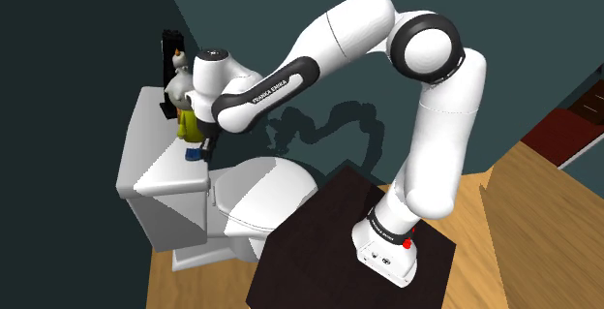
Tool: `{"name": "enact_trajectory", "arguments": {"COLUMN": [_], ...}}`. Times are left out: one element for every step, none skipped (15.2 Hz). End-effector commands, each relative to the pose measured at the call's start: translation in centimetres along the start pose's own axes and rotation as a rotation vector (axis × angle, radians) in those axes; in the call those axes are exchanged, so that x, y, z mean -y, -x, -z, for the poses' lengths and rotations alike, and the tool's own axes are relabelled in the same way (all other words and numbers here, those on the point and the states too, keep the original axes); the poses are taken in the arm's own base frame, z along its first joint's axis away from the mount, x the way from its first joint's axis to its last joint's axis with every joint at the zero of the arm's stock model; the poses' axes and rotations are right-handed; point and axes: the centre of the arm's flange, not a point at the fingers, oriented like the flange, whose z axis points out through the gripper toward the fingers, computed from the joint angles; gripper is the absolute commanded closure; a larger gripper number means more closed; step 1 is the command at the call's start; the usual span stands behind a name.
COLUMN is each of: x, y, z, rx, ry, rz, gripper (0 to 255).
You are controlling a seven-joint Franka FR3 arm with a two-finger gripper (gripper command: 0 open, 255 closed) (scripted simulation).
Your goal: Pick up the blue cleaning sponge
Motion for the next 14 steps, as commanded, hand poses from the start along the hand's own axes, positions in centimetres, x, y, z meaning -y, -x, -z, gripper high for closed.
{"name": "enact_trajectory", "arguments": {"x": [-0.1,-0.2,-0.2,-0.3,-0.3,-0.3,-0.4,-0.4,-0.5,-0.5,-0.5,-0.6,-0.6,-0.6], "y": [-0.1,-0.1,-0.1,-0.1,-0.1,-0.2,-0.2,-0.2,-0.2,-0.2,-0.2,-0.2,-0.2,-0.2], "z": [1.1,1.6,2.1,2.7,3.2,3.7,4.2,4.8,5.3,5.8,6.3,6.9,7.0,7.0], "rx": [0.0,0.0,0.0,0.0,0.0,0.0,0.0,0.0,0.0,0.0,0.0,0.0,0.0,0.0], "ry": [0.0,0.0,0.0,0.0,0.0,0.0,0.0,0.0,0.0,0.0,0.0,0.0,0.0,0.0], "rz": [0.0,0.0,0.0,0.0,0.0,0.0,0.0,0.0,0.0,0.0,0.0,0.0,0.0,0.0], "gripper": [255,255,255,255,255,255,255,255,255,255,255,255,255,255]}}
